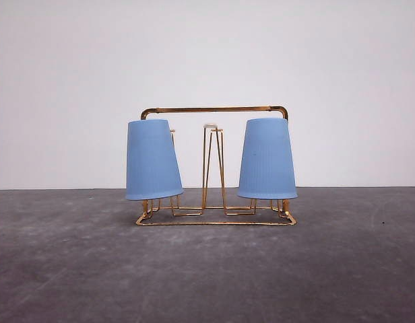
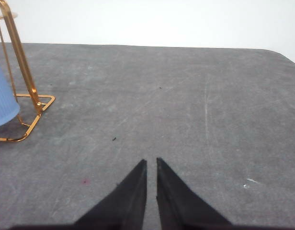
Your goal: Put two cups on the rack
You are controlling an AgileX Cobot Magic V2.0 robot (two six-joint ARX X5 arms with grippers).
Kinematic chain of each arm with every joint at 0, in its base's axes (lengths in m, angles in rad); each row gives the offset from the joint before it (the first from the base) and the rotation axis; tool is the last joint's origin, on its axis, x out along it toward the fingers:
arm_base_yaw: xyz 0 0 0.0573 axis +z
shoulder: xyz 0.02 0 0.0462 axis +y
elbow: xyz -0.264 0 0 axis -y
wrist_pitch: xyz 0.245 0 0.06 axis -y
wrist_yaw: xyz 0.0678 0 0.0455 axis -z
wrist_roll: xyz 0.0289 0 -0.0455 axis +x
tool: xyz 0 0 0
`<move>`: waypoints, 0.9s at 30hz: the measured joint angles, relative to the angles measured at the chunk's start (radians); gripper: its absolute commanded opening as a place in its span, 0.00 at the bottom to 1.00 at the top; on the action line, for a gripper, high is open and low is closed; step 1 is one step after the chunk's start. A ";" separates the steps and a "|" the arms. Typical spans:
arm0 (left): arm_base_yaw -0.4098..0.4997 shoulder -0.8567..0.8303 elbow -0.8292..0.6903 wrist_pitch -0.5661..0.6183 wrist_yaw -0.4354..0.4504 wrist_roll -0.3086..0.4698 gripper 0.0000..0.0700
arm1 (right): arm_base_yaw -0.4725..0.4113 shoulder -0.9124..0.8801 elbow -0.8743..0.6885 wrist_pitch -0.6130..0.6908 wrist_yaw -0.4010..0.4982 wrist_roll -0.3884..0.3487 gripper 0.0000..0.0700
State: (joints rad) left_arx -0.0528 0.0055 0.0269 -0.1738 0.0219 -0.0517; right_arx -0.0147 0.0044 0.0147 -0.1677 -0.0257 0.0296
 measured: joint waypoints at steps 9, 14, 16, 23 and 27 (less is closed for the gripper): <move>0.000 0.000 0.000 0.000 0.000 0.000 0.00 | 0.000 0.000 0.000 0.000 0.000 0.000 0.05; 0.000 0.000 0.000 0.000 0.000 0.000 0.00 | 0.000 0.000 0.000 0.000 0.000 0.000 0.05; 0.000 0.000 0.000 0.000 0.000 0.000 0.00 | 0.000 0.000 0.000 0.000 0.000 0.000 0.05; 0.000 0.000 0.000 0.000 0.000 0.000 0.00 | 0.000 0.000 0.000 0.000 0.000 0.000 0.05; 0.000 0.000 0.000 0.000 0.000 0.000 0.00 | 0.000 0.000 0.000 0.000 0.000 0.000 0.05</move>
State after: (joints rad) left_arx -0.0528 0.0055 0.0269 -0.1738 0.0216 -0.0517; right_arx -0.0147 0.0044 0.0147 -0.1677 -0.0257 0.0296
